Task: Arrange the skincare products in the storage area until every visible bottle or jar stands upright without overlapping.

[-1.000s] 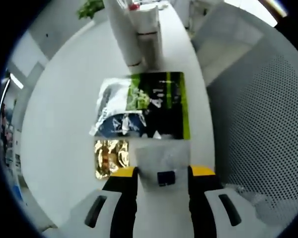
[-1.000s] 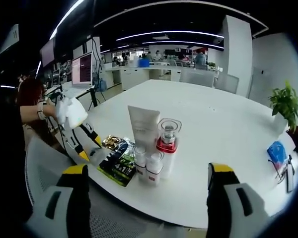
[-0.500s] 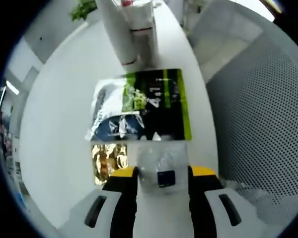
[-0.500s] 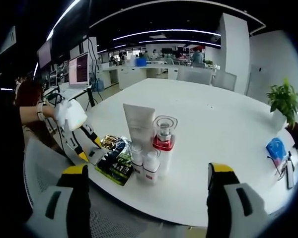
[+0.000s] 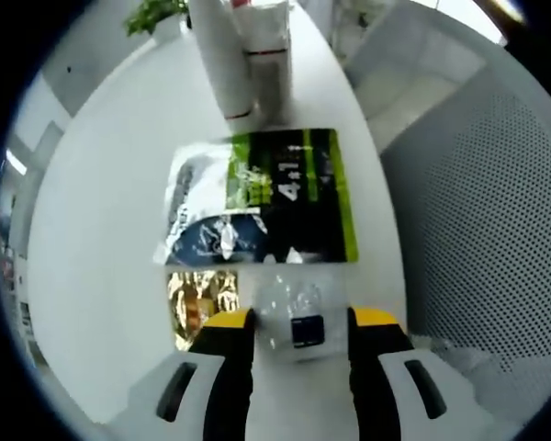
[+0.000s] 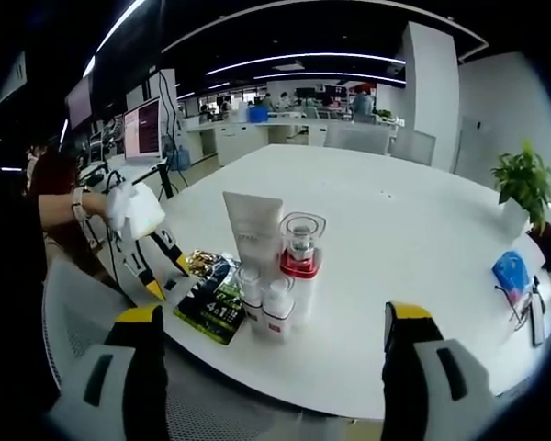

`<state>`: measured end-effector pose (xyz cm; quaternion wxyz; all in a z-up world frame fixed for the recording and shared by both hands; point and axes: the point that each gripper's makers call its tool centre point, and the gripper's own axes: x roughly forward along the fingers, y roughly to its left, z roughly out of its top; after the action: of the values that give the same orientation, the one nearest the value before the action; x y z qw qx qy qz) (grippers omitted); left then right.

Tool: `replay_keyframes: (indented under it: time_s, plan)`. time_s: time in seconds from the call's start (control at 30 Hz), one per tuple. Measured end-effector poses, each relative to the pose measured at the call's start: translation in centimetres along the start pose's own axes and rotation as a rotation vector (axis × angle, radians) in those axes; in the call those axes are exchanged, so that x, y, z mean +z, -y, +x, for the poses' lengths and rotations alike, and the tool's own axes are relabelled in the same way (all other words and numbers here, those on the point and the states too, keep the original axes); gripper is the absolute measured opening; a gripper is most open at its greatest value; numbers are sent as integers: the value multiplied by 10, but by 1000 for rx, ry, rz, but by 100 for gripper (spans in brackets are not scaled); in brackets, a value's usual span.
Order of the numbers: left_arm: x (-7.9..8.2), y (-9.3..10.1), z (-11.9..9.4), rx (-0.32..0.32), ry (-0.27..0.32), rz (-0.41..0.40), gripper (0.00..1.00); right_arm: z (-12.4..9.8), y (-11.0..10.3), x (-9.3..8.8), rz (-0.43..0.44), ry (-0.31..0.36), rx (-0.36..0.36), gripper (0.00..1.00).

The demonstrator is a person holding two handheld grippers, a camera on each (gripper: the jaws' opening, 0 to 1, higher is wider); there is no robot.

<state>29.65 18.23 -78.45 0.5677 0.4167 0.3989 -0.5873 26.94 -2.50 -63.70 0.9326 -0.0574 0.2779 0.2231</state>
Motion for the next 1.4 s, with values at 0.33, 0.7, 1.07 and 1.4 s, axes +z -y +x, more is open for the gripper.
replay_keyframes:
  time_s: [0.33, 0.7, 1.07, 1.4]
  plan:
    - [-1, -5, -2, 55, 21, -7, 45, -1, 1, -3, 5, -4, -5, 100]
    - [5, -9, -19, 139, 97, -87, 52, 3, -2, 0, -4, 1, 15, 100]
    - [25, -11, -57, 233, 287, -302, 74, 8, -9, 6, -30, 9, 49, 100]
    - [34, -9, -85, 330, 443, -456, 93, 10, -13, 7, -48, 16, 66, 100]
